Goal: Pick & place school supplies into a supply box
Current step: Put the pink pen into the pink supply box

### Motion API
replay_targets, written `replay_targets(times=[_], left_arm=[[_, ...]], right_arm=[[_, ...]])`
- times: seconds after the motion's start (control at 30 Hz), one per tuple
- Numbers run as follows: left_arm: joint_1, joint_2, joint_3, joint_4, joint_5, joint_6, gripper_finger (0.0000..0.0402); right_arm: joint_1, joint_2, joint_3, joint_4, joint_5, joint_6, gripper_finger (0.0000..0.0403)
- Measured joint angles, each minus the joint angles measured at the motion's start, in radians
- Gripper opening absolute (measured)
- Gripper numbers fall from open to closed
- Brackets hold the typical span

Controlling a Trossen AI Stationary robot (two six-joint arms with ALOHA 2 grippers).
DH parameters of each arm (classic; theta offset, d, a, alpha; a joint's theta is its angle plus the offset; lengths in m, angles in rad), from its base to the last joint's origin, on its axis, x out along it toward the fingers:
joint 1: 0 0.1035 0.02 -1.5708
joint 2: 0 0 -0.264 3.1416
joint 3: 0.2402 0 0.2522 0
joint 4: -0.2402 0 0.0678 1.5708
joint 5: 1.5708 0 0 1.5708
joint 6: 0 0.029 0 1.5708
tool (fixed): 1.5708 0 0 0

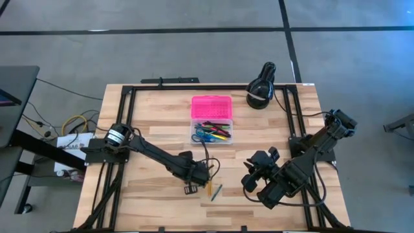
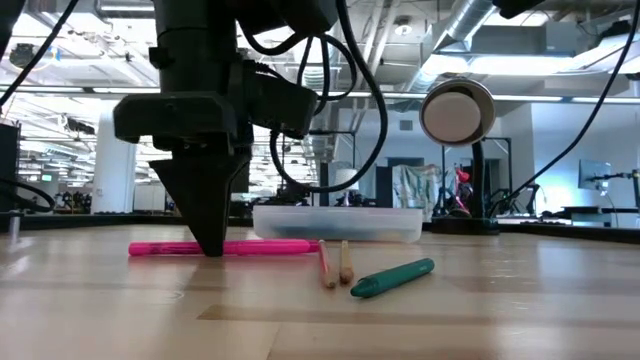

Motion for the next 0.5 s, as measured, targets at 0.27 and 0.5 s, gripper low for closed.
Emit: replay_targets(times=[0.27, 0.5], left_arm=[[0.0, 0.0, -0.003, 0.017, 0.008, 0.171, 0.0054], [0.002, 0.0, -0.004, 0.053, 0.015, 0.259, 0.0103]], right_arm=[[-0.001, 0.0, 0.0, -0.005, 0.002, -0.001, 0.007], [-0.001, 0.0, -0.022, 0.0, 0.002, 0.005, 0.007]])
